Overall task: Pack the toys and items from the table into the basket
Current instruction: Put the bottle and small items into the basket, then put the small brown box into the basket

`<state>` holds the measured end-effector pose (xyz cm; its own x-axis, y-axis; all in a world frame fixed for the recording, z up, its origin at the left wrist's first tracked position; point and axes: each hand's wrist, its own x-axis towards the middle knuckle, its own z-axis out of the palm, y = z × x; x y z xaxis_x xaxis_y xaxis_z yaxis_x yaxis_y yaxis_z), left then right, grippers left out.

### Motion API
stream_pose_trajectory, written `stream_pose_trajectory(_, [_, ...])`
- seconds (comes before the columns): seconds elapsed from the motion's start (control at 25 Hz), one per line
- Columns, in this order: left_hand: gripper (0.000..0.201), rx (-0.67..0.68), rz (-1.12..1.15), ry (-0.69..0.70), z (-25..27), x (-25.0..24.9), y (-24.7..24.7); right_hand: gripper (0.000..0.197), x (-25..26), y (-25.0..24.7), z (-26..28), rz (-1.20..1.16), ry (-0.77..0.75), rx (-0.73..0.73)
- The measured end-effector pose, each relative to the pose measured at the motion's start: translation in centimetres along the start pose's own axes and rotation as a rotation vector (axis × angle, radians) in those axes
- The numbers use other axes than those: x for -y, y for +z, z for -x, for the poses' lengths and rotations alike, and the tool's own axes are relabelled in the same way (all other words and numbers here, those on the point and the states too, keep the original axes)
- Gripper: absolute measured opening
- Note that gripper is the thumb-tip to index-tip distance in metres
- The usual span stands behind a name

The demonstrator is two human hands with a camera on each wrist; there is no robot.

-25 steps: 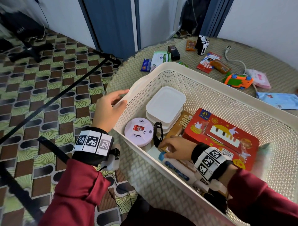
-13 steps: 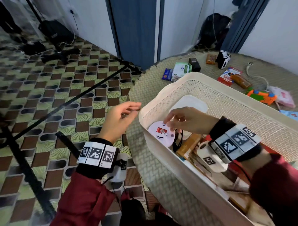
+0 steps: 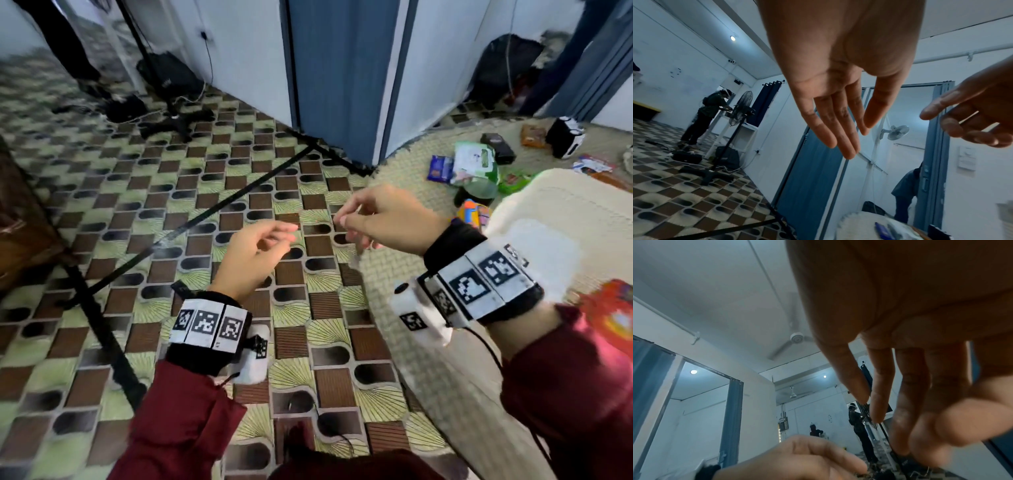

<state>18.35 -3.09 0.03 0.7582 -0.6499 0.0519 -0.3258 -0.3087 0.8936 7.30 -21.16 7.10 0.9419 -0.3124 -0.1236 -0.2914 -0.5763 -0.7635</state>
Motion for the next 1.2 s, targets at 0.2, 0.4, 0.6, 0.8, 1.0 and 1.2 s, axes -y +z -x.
stream_pose_trajectory(0.2, [0.024, 0.051, -0.041, -0.062, 0.4, 6.2, -7.1, 0.020, 0.5, 7.9, -3.6, -0.081, 0.123, 0.076])
stream_pose_trajectory(0.4, [0.025, 0.092, -0.093, -0.131, 0.0, 11.4, -9.9, 0.016, -2.9, 12.0, -5.9, -0.068, 0.259, 0.141])
stream_pose_trajectory(0.6, [0.022, 0.149, -0.097, -0.228, -2.9, 14.5, -10.8, 0.009, -6.7, 13.8, -8.8, -0.139, 0.412, 0.171])
stream_pose_trajectory(0.8, [0.022, 0.193, -0.136, -0.264, -9.6, 17.9, -12.0, 0.010, -8.9, 13.5, -14.8, -0.224, 0.527, 0.150])
stream_pose_trajectory(1.0, [0.020, 0.234, -0.136, -0.247, -19.9, 19.6, -12.6, 0.012, -10.5, 11.7, -23.4, -0.246, 0.559, 0.042])
stream_pose_trajectory(1.2, [0.028, 0.318, -0.165, -0.187, -30.9, 18.5, -12.5, 0.010, -11.7, 9.4, -30.7, -0.255, 0.590, -0.046])
